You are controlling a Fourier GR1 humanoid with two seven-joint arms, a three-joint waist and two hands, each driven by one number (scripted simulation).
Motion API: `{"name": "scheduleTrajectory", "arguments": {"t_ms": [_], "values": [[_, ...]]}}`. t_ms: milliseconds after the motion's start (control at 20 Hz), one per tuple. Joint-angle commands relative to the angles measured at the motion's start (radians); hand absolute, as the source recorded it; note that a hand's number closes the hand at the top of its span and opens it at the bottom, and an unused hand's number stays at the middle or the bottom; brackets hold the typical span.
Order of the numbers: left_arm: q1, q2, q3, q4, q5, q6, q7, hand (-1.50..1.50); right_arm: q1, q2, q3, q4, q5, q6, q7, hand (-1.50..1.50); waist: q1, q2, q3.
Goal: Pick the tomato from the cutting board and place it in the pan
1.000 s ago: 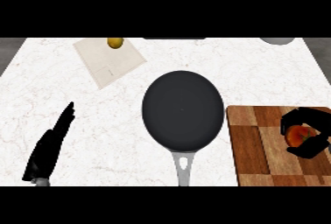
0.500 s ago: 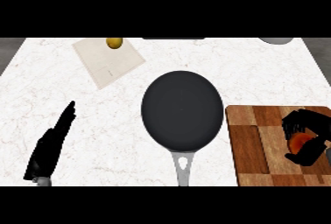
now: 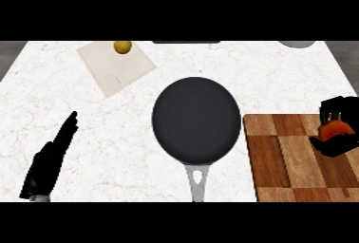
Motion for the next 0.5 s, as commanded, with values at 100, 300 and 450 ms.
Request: {"name": "scheduleTrajectory", "arguments": {"t_ms": [100,300,450], "values": [[0.002,0.003,0.009,-0.005,-0.003,0.004,-0.005,0.0,-0.084,0.066,0.004,-0.2,0.015,-0.195,-0.051,1.5,0.009,-0.001,0.0],[-0.038,-0.021,-0.019,0.012,-0.02,0.002,0.025,0.0,-0.157,0.122,0.052,-0.243,0.016,-0.165,0.001,1.5,0.014,0.005,0.0],[-0.078,-0.006,0.019,0.08,-0.002,-0.013,-0.004,0.0,-0.139,0.187,0.073,-0.336,-0.012,-0.164,0.033,1.5,0.005,0.005,-0.001]]}}
